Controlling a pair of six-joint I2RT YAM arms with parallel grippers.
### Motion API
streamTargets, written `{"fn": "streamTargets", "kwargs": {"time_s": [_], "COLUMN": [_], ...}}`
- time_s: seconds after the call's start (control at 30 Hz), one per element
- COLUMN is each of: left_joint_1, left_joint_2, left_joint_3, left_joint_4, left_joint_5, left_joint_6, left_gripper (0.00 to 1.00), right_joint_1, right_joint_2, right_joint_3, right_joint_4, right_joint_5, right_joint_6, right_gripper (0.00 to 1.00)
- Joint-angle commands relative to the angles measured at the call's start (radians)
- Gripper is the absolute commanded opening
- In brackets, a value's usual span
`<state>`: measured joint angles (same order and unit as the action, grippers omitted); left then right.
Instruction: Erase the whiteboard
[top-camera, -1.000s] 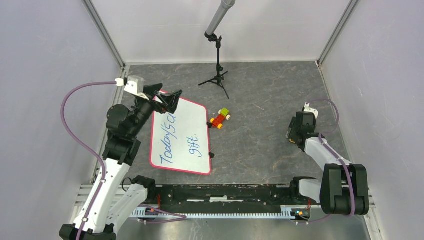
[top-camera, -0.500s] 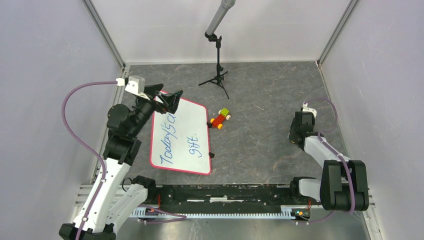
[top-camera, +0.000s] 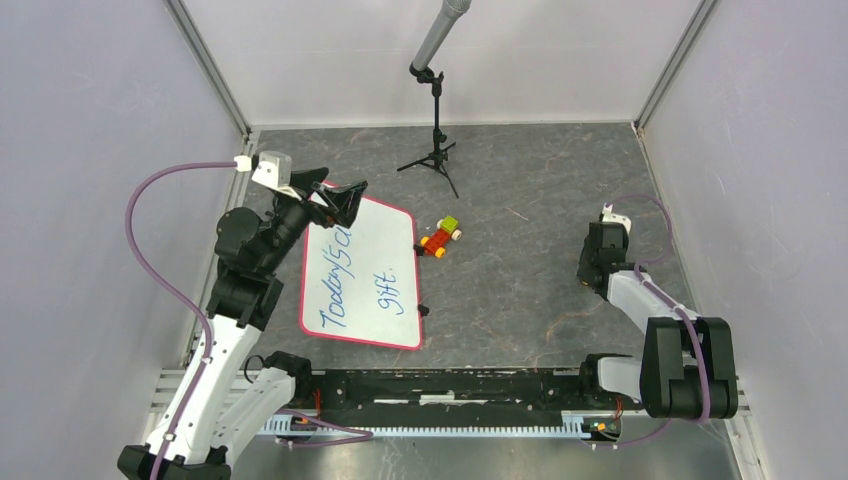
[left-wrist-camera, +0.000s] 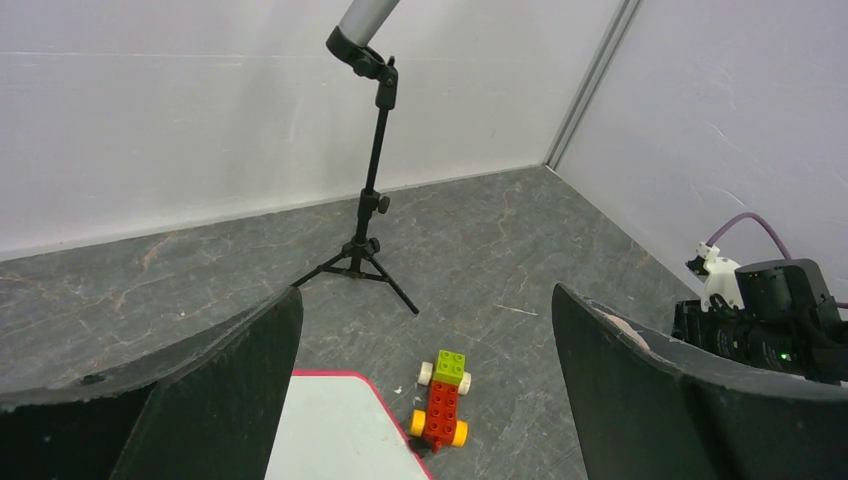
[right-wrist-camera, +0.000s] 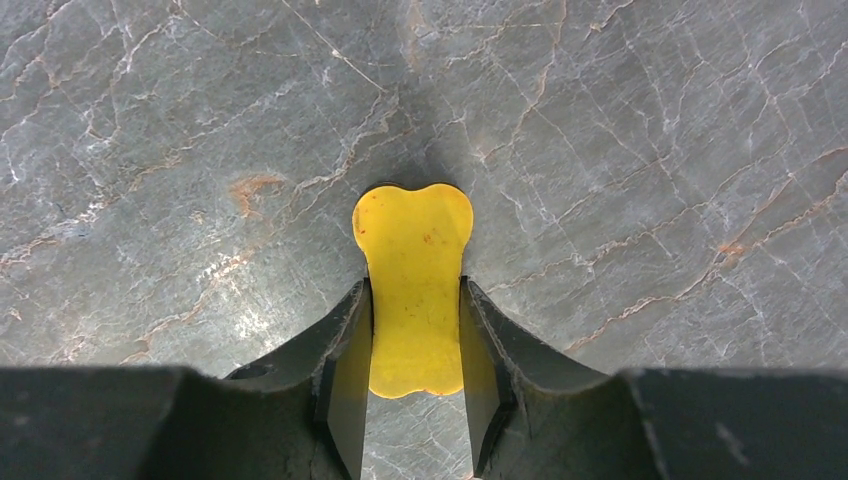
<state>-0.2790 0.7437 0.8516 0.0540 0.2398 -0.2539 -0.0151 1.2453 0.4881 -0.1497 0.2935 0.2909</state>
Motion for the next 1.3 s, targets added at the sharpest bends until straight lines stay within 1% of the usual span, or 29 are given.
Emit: {"fn": "streamTargets", "kwargs": {"time_s": [0.0, 0.27, 0.33, 0.47, 0.53, 0.67, 0.83, 0.9, 0.97, 1.03, 1.13, 1.2, 1.27], "left_joint_1": [-0.008, -0.009, -0.009, -0.009, -0.011, -0.011, -0.009, -0.009, -0.010, -0.010, -0.014, -0.014, -0.014], "left_joint_2": [0.004, 0.012, 0.015, 0.025, 0.035, 0.063, 0.079, 0.079, 0.084, 0.087, 0.086, 0.081, 0.081], "left_joint_3": [0.037, 0.038, 0.041, 0.041, 0.045, 0.072, 0.092, 0.093, 0.105, 0.115, 0.133, 0.151, 0.177], "left_joint_4": [0.018, 0.008, 0.001, -0.003, -0.012, -0.048, -0.088, -0.095, -0.119, -0.145, -0.209, -0.316, -0.431], "left_joint_5": [0.017, 0.007, 0.003, -0.010, -0.012, -0.023, -0.034, -0.052, -0.079, -0.115, -0.210, -0.319, -0.410], "left_joint_6": [-0.033, -0.026, -0.021, -0.016, -0.015, -0.022, -0.049, -0.056, -0.055, -0.041, -0.021, -0.042, -0.078], "left_gripper": [1.00, 1.00, 1.00, 1.00, 1.00, 1.00, 1.00, 1.00, 1.00, 1.00, 1.00, 1.00, 0.99], "right_joint_1": [0.010, 0.076, 0.097, 0.145, 0.193, 0.342, 0.622, 0.745, 0.832, 0.885, 0.941, 0.963, 0.968], "right_joint_2": [-0.023, -0.069, -0.089, -0.117, -0.118, -0.109, -0.115, -0.079, -0.032, 0.021, 0.076, 0.111, 0.138], "right_joint_3": [0.037, 0.036, 0.034, 0.025, 0.024, 0.041, 0.063, 0.113, 0.155, 0.198, 0.247, 0.278, 0.290], "right_joint_4": [0.033, 0.040, 0.041, 0.059, 0.078, 0.124, 0.282, 0.314, 0.369, 0.412, 0.470, 0.483, 0.535], "right_joint_5": [0.005, -0.040, -0.059, -0.155, -0.199, -0.246, -0.271, -0.252, -0.255, -0.279, -0.290, -0.291, -0.342], "right_joint_6": [-0.017, -0.023, -0.017, 0.025, 0.062, 0.156, 0.302, 0.329, 0.357, 0.376, 0.387, 0.396, 0.411], "right_gripper": [0.35, 0.28, 0.28, 0.28, 0.28, 0.27, 0.27, 0.27, 0.27, 0.27, 0.27, 0.28, 0.28]}}
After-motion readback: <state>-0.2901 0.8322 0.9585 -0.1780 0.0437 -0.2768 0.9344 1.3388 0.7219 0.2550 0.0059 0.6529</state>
